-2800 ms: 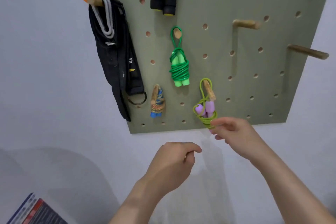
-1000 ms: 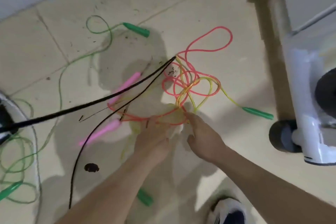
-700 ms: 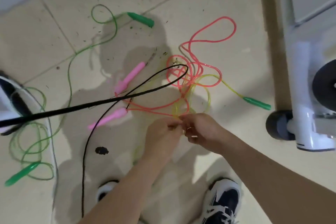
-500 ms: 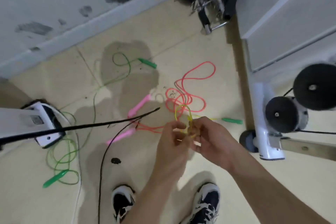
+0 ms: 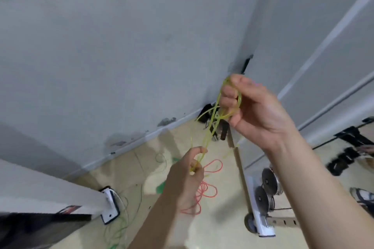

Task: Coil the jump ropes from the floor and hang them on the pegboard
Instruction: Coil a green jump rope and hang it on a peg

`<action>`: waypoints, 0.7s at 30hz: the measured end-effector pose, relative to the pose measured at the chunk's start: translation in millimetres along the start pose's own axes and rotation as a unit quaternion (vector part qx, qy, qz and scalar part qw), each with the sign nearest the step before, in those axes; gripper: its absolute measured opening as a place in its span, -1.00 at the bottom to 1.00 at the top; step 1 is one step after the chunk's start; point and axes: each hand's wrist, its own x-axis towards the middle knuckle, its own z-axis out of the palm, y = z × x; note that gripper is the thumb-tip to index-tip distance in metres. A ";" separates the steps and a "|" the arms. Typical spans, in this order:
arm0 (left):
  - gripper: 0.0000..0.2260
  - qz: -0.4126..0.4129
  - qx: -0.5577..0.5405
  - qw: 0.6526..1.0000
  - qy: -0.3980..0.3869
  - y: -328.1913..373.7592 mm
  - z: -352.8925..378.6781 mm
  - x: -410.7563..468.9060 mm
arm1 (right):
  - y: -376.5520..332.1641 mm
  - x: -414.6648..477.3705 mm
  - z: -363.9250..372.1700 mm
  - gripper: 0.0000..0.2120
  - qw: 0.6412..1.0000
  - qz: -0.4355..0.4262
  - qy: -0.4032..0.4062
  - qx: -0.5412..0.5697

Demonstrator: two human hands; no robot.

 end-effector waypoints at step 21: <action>-0.72 -0.137 -0.358 0.913 0.139 55.3 -161.1 -129.8 | -103.5 -89.4 158.4 -0.80 0.992 -0.104 -0.040 -0.054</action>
